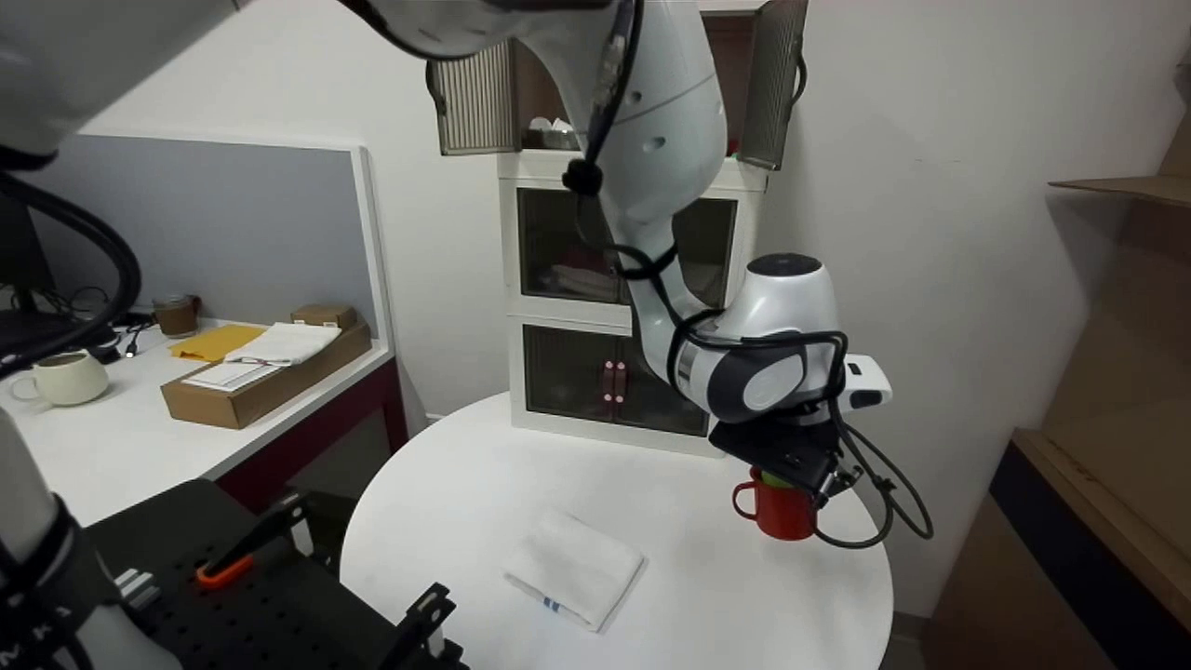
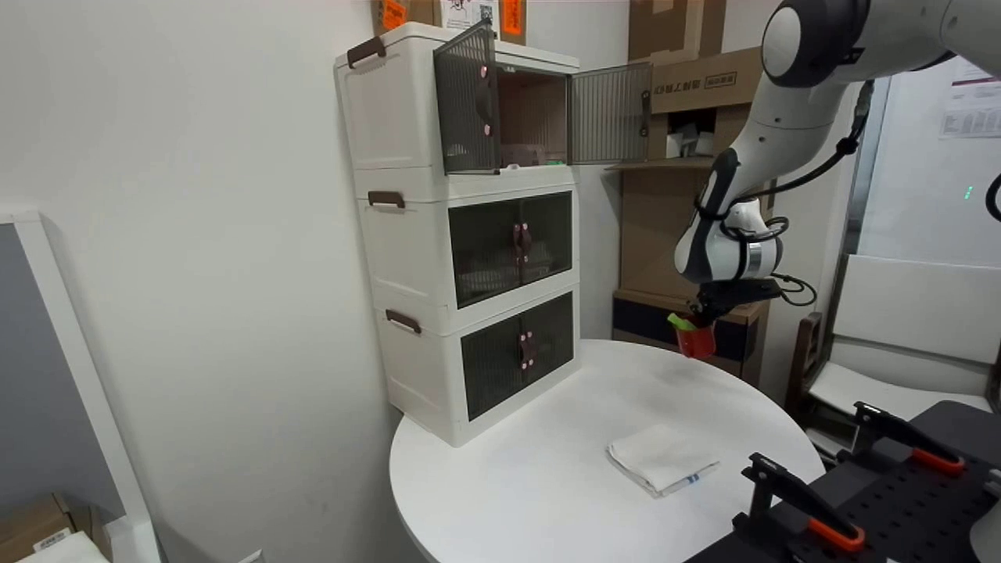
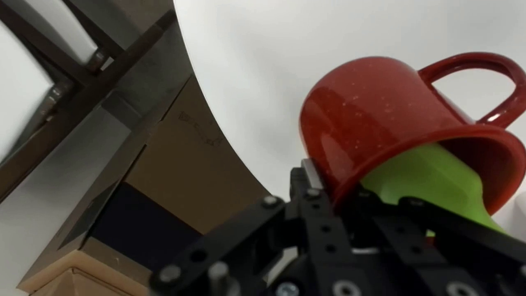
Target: Remove the red mug from the topmost cabinet.
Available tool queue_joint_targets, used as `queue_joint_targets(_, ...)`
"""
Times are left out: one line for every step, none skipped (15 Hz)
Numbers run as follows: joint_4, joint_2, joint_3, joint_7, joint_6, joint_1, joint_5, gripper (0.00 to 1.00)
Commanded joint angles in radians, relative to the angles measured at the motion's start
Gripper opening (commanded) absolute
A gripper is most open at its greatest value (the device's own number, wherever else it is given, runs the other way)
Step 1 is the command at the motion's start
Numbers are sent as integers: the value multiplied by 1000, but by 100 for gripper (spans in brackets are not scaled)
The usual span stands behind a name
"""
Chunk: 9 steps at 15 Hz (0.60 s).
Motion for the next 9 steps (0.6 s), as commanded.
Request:
queue_joint_targets(135,136,16,22,6,-22,-43,2)
queue_joint_targets(152,161,21,18,4,-23,-48,2)
queue_joint_targets(165,181,24,16,2,-20,-55,2)
queue_joint_targets(183,205,32,6,0,-24,-64,2)
queue_joint_targets(197,224,37,-1,-2,-24,-76,2)
queue_joint_targets(209,239,44,-7,-5,-25,-85,2)
queue_joint_targets(219,251,53,-14,-9,-28,-96,2)
queue_joint_targets(231,262,58,-19,-13,-31,-105,2)
queue_joint_targets(241,272,59,-17,-13,-30,-111,2)
